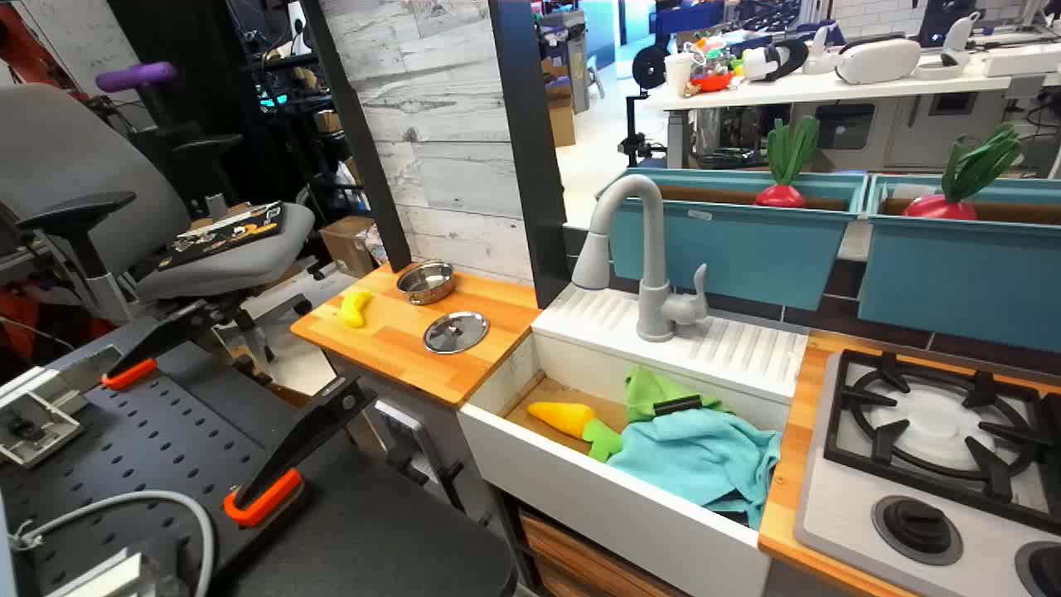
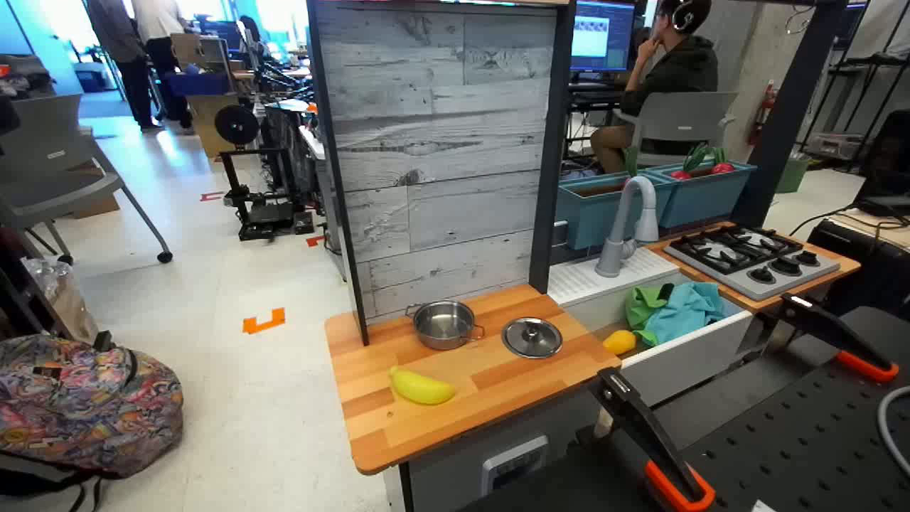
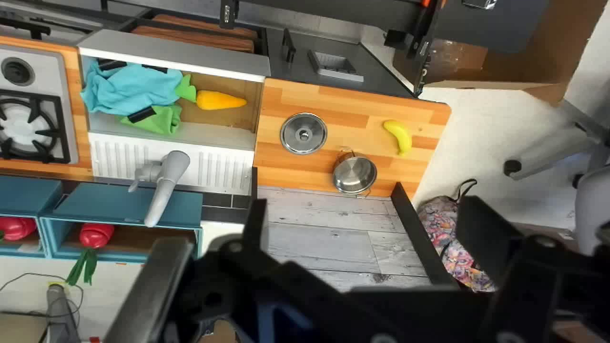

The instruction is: Put the banana in the pot

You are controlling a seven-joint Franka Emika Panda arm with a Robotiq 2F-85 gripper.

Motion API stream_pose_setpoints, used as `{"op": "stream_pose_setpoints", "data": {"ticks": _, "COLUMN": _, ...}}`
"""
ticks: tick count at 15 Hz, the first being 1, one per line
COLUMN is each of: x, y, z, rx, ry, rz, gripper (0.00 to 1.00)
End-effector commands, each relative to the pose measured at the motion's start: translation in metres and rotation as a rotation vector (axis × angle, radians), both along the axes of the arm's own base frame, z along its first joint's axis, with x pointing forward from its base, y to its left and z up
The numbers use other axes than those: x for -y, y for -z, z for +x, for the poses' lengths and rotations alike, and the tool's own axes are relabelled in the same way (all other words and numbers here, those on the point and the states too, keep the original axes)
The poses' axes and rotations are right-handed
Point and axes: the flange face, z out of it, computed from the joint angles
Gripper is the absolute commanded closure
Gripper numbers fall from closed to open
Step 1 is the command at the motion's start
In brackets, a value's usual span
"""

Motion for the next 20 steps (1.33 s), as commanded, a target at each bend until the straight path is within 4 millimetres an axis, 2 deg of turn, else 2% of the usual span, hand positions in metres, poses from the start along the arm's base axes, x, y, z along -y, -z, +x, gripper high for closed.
{"op": "stream_pose_setpoints", "data": {"ticks": 1, "x": 0.0, "y": -0.001, "z": 0.0, "rx": -0.001, "ry": 0.0, "rz": 0.0, "gripper": 0.0}}
{"op": "stream_pose_setpoints", "data": {"ticks": 8, "x": 0.0, "y": -0.001, "z": 0.0, "rx": -0.001, "ry": 0.0, "rz": 0.0, "gripper": 0.0}}
{"op": "stream_pose_setpoints", "data": {"ticks": 11, "x": -0.015, "y": 0.011, "z": 0.011, "rx": -0.006, "ry": -0.02, "rz": -0.004, "gripper": 0.0}}
{"op": "stream_pose_setpoints", "data": {"ticks": 15, "x": -0.047, "y": 0.038, "z": 0.033, "rx": -0.014, "ry": -0.081, "rz": -0.008, "gripper": 0.0}}
{"op": "stream_pose_setpoints", "data": {"ticks": 18, "x": -0.072, "y": 0.066, "z": 0.06, "rx": -0.029, "ry": -0.13, "rz": -0.007, "gripper": 0.0}}
{"op": "stream_pose_setpoints", "data": {"ticks": 20, "x": -0.09, "y": 0.093, "z": 0.079, "rx": -0.054, "ry": -0.167, "rz": 0.002, "gripper": 0.0}}
